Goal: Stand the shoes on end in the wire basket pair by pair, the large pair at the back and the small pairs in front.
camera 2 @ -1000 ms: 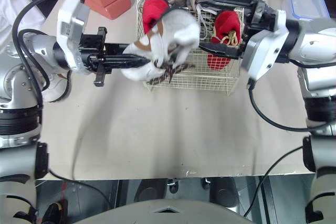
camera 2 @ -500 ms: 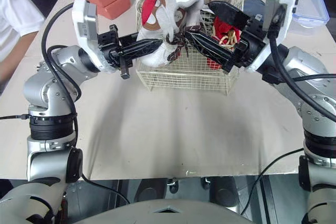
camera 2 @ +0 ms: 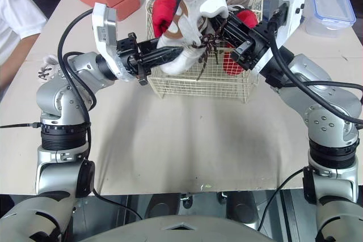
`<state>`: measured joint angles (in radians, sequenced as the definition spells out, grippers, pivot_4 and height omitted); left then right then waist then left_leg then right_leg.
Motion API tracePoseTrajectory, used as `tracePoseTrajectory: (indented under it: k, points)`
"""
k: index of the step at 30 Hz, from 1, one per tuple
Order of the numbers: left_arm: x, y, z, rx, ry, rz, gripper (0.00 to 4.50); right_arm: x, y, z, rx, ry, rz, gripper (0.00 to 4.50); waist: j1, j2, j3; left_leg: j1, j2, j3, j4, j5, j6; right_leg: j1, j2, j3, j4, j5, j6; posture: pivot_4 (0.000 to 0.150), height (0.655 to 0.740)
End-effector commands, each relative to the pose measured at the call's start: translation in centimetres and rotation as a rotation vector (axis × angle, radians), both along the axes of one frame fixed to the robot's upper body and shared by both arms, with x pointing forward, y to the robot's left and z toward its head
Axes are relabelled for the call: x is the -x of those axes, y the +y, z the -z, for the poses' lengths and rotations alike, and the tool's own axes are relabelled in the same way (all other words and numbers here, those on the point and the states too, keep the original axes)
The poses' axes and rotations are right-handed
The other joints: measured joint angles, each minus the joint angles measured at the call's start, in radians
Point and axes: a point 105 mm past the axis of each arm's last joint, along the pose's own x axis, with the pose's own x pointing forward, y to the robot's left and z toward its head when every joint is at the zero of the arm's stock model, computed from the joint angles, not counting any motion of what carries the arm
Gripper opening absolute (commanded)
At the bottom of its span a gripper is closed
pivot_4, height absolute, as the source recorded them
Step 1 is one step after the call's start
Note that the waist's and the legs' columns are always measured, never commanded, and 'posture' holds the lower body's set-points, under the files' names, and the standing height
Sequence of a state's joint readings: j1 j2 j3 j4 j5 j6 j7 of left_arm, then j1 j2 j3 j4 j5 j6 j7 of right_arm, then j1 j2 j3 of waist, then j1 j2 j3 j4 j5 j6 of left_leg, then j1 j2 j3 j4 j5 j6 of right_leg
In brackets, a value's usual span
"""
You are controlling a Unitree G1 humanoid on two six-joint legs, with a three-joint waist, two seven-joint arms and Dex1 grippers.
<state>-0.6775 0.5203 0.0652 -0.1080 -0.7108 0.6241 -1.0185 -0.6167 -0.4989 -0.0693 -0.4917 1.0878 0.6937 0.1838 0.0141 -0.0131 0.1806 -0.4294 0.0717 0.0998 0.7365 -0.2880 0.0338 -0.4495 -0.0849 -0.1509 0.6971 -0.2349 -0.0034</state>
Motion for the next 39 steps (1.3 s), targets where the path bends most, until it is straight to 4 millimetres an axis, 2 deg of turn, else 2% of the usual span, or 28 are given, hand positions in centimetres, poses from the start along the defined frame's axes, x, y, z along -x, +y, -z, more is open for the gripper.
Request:
tracePoseTrajectory:
  k: [1, 2, 3, 8, 13, 16, 21, 26, 29, 35, 36, 39]
  points:
    - [0.5, -0.2, -1.4, -0.007, -0.081, 0.005, 3.68, 1.2, -0.1, -2.1, -0.037, -0.083, 0.008, 0.0, 0.0, 0.0, 0.0, 0.0, 0.0, 0.0, 0.0, 0.0, 0.0, 0.0, 0.0, 0.0, 0.0, 0.0, 0.0, 0.15, 0.686]
    - [0.3, -0.2, -1.5, -0.009, -0.101, -0.014, 4.19, 1.3, -0.1, -2.2, -0.04, -0.088, 0.013, 0.0, -0.001, 0.0, 0.0, 0.0, 0.0, 0.0, 0.0, 0.0, 0.0, 0.0, 0.0, 0.0, 0.0, 0.0, 0.0, 0.15, 0.686]
    - [0.2, 0.0, -1.7, -0.014, -0.112, -0.027, 4.36, 1.4, -0.3, -2.5, -0.051, -0.093, 0.025, 0.0, -0.001, 0.0, 0.0, 0.0, 0.0, 0.0, 0.0, 0.0, 0.0, 0.0, 0.0, 0.0, 0.0, 0.0, 0.0, 0.15, 0.686]
    - [2.2, 1.2, -2.2, -0.081, -0.145, 0.02, 4.36, 2.5, -1.1, -2.7, -0.055, -0.125, 0.125, 0.0, -0.003, 0.0, 0.0, 0.0, 0.0, 0.0, 0.0, 0.0, 0.0, -0.001, 0.0, 0.0, 0.0, 0.0, 0.0, 0.15, 0.686]
    - [3.9, 1.7, -2.7, -0.167, -0.148, 0.045, 4.36, 3.1, -2.4, -2.4, 0.055, -0.191, 0.28, 0.0, 0.0, 0.0, 0.0, 0.0, 0.0, 0.0, -0.001, 0.0, 0.0, -0.001, 0.0, 0.0, -0.001, 0.0, 0.0, 0.15, 0.686]
    - [4.5, 1.5, -2.8, -0.235, -0.154, 0.052, 4.36, 3.3, -2.9, -0.6, 0.202, -0.208, 0.376, 0.0, 0.002, 0.0, 0.0, 0.0, 0.0, 0.0, -0.001, 0.0, 0.0, -0.001, 0.0, 0.0, -0.001, 0.0, 0.0, 0.15, 0.686]
    - [4.8, 1.2, -1.8, -0.331, -0.126, 0.057, 4.36, 2.8, -3.7, 1.7, 0.298, -0.199, 0.524, 0.0, -0.001, 0.0, 0.0, 0.0, 0.0, 0.0, -0.001, 0.0, 0.0, -0.001, 0.0, 0.001, -0.001, -0.002, 0.003, 0.15, 0.686]
    - [5.1, 1.0, -1.6, -0.34, -0.111, 0.062, 4.36, 1.9, -4.5, 2.7, 0.334, -0.192, 0.646, 0.0, -0.001, 0.0, 0.0, 0.0, 0.0, 0.0, -0.001, 0.0, 0.0, -0.001, 0.001, 0.001, 0.0, -0.002, 0.003, 0.15, 0.686]
    - [5.3, 1.0, -1.5, -0.342, -0.107, 0.059, 4.36, 1.7, -4.6, 3.1, 0.335, -0.174, 0.658, 0.0, 0.0, 0.0, 0.0, 0.0, 0.0, 0.0, -0.001, 0.0, 0.0, -0.001, 0.001, 0.001, -0.001, -0.002, 0.004, 0.15, 0.686]
    - [5.5, 1.0, -1.5, -0.337, -0.101, 0.051, 4.36, 1.3, -4.2, 6.2, 0.435, -0.051, 0.616, 0.0, 0.0, 0.0, 0.0, 0.0, 0.0, -0.001, -0.001, 0.0, 0.0, -0.001, 0.001, 0.001, -0.001, -0.002, 0.004, 0.15, 0.686]
    - [5.5, 1.0, -1.5, -0.337, -0.101, 0.049, 4.5, 1.2, -4.3, 6.5, 0.442, -0.037, 0.618, 0.48, 0.0, 0.0, 0.0, 0.0, 0.0, 0.0, -0.001, 0.0, 0.0, -0.001, 0.001, 0.001, -0.001, -0.002, 0.004, 0.15, 0.686]
    - [5.6, 0.9, -1.5, -0.338, -0.1, 0.049, 4.5, 0.8, -4.7, 7.0, 0.438, 0.009, 0.629, 1.22, -0.001, 0.0, 0.0, 0.0, 0.0, 0.0, -0.001, 0.0, 0.0, -0.001, 0.001, 0.001, -0.001, -0.002, 0.004, 0.15, 0.686]
